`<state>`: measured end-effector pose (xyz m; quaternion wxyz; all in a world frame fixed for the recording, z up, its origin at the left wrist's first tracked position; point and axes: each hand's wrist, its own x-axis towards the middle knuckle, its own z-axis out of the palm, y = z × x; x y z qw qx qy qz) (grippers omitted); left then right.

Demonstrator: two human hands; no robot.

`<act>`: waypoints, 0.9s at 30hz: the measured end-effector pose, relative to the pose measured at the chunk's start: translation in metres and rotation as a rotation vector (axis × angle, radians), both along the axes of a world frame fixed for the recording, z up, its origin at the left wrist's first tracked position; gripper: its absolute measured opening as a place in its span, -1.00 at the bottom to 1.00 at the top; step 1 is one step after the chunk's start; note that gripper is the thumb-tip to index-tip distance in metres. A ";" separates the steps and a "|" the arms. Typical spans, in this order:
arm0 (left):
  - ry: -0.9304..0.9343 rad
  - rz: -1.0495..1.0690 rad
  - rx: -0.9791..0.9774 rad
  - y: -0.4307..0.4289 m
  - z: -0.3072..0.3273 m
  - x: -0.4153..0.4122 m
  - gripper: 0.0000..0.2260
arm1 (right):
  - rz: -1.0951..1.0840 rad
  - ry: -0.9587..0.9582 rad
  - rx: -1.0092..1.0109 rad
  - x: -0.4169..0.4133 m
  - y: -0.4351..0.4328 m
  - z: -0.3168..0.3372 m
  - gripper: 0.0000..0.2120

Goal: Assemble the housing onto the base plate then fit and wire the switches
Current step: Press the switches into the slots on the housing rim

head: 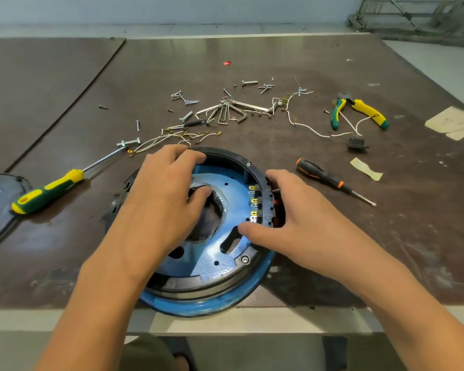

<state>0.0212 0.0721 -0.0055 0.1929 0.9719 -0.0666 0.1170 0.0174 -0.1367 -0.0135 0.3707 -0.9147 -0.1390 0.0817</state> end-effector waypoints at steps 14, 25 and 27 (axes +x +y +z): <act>0.284 0.182 0.095 0.020 0.004 0.003 -0.50 | -0.272 -0.126 0.100 0.044 -0.044 -0.009 -0.58; 0.280 0.067 -0.302 0.027 0.000 0.006 -0.65 | -0.235 -0.151 0.186 0.049 -0.055 -0.010 -0.82; 0.272 0.025 -0.376 0.020 -0.004 0.009 -0.60 | -0.198 -0.139 0.211 0.051 -0.054 -0.010 -0.82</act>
